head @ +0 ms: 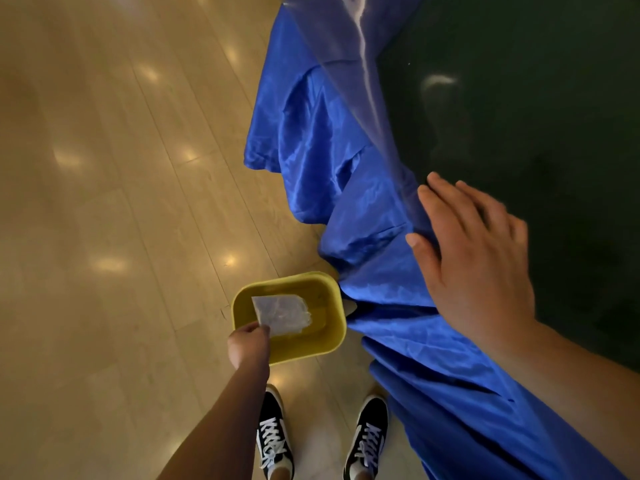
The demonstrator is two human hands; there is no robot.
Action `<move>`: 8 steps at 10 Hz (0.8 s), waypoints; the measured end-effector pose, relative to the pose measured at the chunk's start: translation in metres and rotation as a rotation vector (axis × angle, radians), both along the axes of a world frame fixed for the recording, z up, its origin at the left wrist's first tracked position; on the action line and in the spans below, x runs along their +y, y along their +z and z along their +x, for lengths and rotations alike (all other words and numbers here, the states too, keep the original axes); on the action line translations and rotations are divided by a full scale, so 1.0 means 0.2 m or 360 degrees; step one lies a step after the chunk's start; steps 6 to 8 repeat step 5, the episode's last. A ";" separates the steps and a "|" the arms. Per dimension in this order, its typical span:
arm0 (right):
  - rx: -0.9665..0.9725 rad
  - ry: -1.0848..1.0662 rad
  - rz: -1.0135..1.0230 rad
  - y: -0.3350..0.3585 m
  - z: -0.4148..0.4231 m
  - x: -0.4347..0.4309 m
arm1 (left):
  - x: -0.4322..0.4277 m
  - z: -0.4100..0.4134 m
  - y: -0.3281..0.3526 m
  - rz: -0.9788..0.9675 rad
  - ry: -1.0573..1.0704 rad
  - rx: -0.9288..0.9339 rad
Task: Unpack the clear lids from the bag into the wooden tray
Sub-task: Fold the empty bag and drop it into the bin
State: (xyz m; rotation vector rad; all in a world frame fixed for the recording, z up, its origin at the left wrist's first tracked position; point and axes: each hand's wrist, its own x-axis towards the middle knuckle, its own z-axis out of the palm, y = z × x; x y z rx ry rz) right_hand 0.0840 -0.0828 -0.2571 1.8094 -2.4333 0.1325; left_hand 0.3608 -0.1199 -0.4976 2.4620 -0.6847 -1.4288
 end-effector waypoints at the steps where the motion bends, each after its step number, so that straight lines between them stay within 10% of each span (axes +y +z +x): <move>1: -0.0011 0.0007 -0.0029 -0.01 -0.01 0.00 | -0.01 -0.02 -0.09 -0.0014 -0.0060 -0.0020; 8: -0.0123 0.0053 -0.0131 0.02 0.00 0.00 | -0.06 -0.06 -0.16 -0.0059 -0.0826 -0.0165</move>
